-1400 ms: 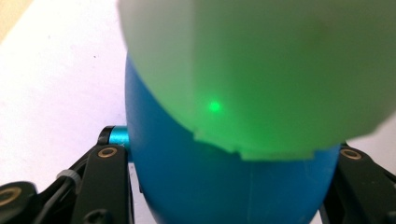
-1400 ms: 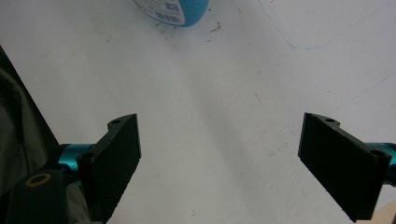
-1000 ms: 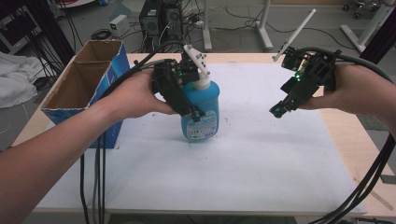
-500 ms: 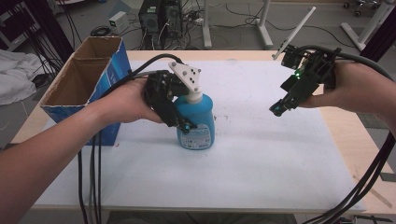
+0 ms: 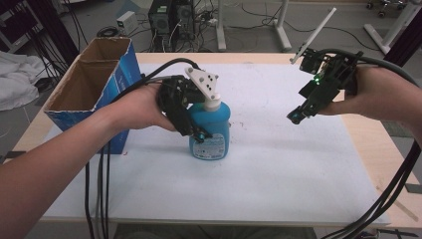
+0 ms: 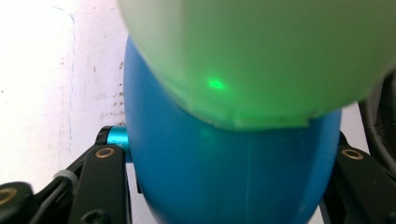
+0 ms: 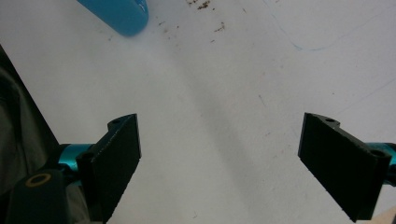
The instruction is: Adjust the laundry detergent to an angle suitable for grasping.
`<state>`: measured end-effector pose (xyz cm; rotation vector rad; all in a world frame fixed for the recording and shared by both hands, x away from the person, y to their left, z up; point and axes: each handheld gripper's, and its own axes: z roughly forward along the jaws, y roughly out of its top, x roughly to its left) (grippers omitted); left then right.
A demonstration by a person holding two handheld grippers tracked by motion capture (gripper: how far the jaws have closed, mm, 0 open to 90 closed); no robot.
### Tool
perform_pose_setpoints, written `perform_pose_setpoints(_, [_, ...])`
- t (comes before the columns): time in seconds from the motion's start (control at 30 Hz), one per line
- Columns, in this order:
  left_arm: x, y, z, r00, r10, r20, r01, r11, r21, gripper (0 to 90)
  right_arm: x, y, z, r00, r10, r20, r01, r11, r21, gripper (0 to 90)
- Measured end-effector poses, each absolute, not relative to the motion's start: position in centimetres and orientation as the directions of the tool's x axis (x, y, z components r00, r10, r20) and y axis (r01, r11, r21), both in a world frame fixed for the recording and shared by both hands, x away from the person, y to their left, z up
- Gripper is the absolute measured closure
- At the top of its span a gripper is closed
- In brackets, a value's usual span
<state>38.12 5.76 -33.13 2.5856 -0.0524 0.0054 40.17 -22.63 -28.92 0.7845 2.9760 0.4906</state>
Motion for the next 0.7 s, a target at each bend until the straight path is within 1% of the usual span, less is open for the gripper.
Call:
perform_pose_setpoints(0.17, [38.2,5.8,-33.1,0.999,-0.030,0.010,-0.031,-0.843,0.537,41.9,40.1,-22.6,-28.8,-0.873,0.484,0.054,0.475,0.823,0.311,12.6])
perform_pose_setpoints(0.23, [38.2,5.9,-33.0,1.000,-0.016,0.008,-0.018,-0.839,0.544,37.6,40.0,-22.6,-28.9,-0.875,0.481,0.053,0.473,0.825,0.310,12.6])
perform_pose_setpoints(0.3, [38.2,5.9,-32.9,1.000,-0.010,0.009,-0.013,-0.845,0.535,37.5,40.0,-22.6,-28.9,-0.874,0.483,0.053,0.474,0.825,0.308,12.6])
perform_pose_setpoints(0.33, [38.2,6.0,-32.9,1.000,-0.008,0.008,-0.011,-0.845,0.535,35.7,40.0,-22.6,-28.9,-0.876,0.479,0.055,0.471,0.826,0.308,12.6])
perform_pose_setpoints(0.37, [38.1,6.1,-32.7,1.000,0.018,-0.006,0.019,-0.845,0.534,32.7,40.0,-22.5,-28.8,-0.877,0.477,0.055,0.469,0.827,0.311,12.6])
perform_pose_setpoints(0.4, [38.0,6.2,-32.6,1.000,0.027,-0.008,0.027,-0.847,0.531,30.1,40.0,-22.5,-28.8,-0.877,0.476,0.055,0.468,0.827,0.312,12.6])
perform_pose_setpoints(0.47, [38.0,6.6,-32.1,0.999,0.047,-0.011,0.046,-0.854,0.518,27.9,40.0,-22.5,-28.8,-0.878,0.476,0.055,0.468,0.827,0.312,12.6])
perform_pose_setpoints(0.57, [37.9,7.3,-31.1,0.996,0.086,-0.005,0.077,-0.863,0.500,22.3,40.1,-22.5,-28.8,-0.880,0.473,0.055,0.465,0.828,0.314,12.6])
perform_pose_setpoints(0.63, [37.8,7.9,-30.5,0.994,0.112,0.003,0.097,-0.871,0.482,19.9,40.1,-22.5,-28.8,-0.878,0.476,0.057,0.468,0.826,0.315,12.6])
perform_pose_setpoints(0.7, [37.7,8.5,-29.7,0.988,0.150,0.029,0.119,-0.876,0.468,19.9,40.1,-22.5,-28.7,-0.877,0.477,0.058,0.469,0.824,0.318,12.6])
